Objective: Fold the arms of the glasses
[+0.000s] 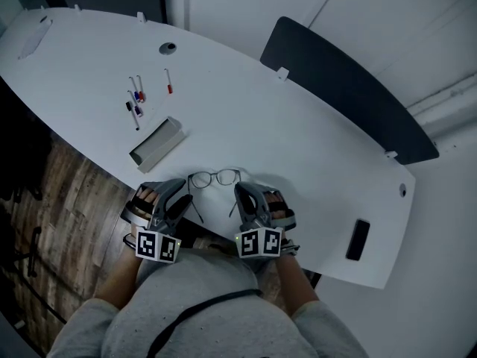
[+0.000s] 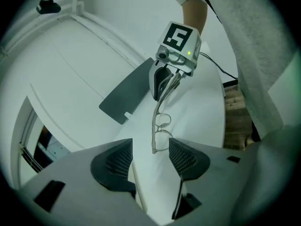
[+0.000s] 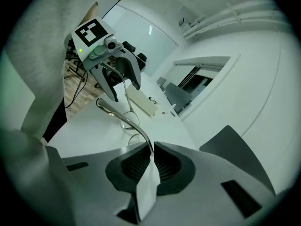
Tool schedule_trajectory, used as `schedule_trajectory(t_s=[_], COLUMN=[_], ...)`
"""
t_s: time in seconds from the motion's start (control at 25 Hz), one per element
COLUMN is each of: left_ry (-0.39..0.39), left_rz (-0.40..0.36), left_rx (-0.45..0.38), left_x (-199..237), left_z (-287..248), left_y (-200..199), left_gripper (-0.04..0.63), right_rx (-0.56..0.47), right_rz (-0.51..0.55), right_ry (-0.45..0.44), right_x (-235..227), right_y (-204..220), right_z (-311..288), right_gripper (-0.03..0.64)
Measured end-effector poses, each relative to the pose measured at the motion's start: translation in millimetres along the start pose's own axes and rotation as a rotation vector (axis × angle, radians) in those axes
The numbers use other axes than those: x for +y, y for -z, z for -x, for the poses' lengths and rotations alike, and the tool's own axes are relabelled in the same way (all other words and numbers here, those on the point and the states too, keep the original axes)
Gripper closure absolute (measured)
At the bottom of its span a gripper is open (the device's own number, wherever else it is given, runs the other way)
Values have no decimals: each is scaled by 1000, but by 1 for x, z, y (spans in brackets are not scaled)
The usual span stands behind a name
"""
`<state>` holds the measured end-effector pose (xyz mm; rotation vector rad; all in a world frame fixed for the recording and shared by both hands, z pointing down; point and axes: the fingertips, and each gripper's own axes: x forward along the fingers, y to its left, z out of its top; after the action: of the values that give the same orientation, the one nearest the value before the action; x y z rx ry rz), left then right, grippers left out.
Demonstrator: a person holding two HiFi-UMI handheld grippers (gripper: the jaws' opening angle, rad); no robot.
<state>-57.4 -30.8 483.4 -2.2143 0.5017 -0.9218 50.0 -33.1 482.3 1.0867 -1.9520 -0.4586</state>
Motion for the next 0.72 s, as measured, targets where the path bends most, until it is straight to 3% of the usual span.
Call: schedule_trajectory(t_s=[0.32,0.72], left_ry=[-22,41], left_rz=[199,314], left_rx=[-36,-86], left_x=[24,34], left_z=[-5,-23], left_y=[14,19], left_gripper=[467,476], right_rx=[62,100], right_rz=[-117,-225], right_ry=[-126,-207], right_x=[2,-4], right_y=[-7,-5], right_z=[-9,-21], right_gripper=[580,580])
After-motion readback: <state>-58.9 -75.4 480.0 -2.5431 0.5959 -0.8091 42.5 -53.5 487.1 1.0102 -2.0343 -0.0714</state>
